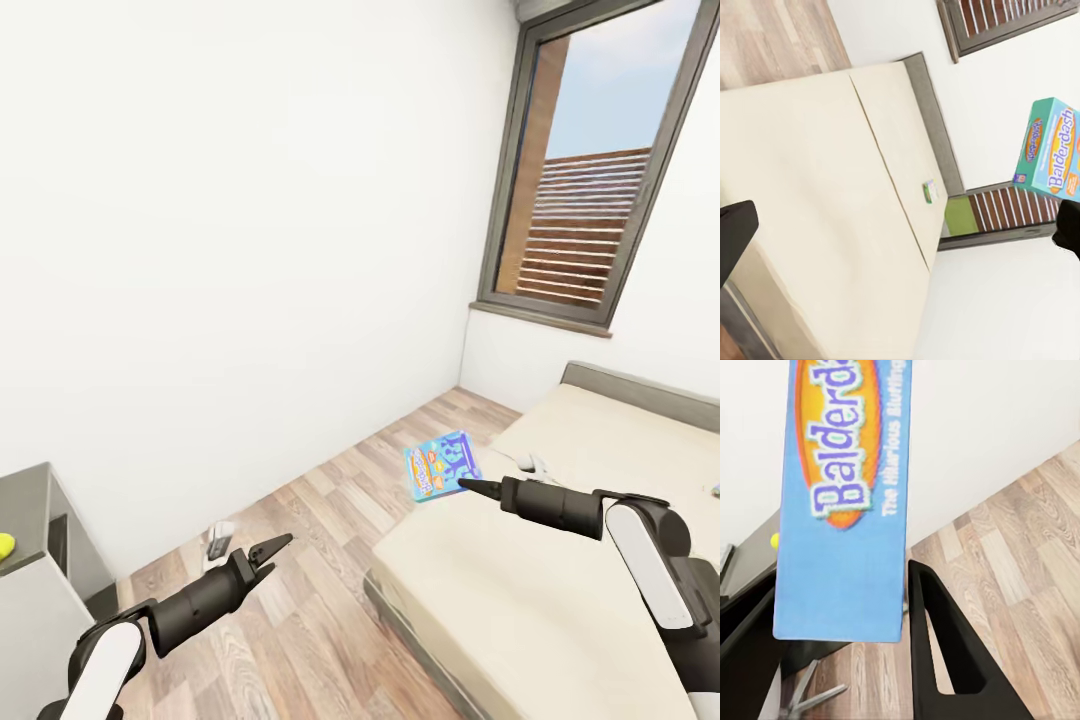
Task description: Put all the toys in the child's room - the three board games (two on the bed and one on the table), the two jigsaw puzzles on the table, and the tennis ball on the table - inside the toy box on the table in the child's room.
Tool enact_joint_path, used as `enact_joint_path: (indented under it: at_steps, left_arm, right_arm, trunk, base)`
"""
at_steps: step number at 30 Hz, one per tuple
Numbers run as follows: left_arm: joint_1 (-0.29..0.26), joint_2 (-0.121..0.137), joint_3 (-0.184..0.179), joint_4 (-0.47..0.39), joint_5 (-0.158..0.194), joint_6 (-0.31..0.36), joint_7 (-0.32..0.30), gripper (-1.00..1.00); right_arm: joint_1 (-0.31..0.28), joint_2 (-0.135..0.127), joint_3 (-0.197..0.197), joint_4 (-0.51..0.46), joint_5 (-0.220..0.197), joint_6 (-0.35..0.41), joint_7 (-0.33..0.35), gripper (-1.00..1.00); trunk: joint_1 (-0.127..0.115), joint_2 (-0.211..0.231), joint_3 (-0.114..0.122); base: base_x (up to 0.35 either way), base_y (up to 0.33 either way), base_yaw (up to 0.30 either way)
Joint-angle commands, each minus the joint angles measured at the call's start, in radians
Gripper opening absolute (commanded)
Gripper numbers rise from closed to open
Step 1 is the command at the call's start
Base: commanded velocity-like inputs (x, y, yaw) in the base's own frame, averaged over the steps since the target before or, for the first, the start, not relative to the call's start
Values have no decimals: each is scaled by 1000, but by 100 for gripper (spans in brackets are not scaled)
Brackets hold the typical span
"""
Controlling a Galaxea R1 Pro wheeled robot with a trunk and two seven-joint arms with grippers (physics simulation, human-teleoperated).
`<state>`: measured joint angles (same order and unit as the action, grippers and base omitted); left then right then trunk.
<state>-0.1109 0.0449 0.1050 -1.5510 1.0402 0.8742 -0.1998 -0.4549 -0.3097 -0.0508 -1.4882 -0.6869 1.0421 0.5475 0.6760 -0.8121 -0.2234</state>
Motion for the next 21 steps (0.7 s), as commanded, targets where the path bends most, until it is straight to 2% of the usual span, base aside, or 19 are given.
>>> enact_joint_path:
  at_steps: [1, 21]
  left_arm:
    - [-1, 0, 1, 0, -5, 5, -6, 100]
    - [-1, 1, 1, 3, -5, 5, -6, 100]
  right_arm:
    - [-1, 0, -1, 0, 1, 5, 8, -100]
    - [-1, 1, -1, 0, 1, 5, 8, -100]
  trunk:
    - [-4, 6, 3]
    - [-80, 146, 87]
  base:
    - [0, 0, 227]
    - [0, 0, 227]
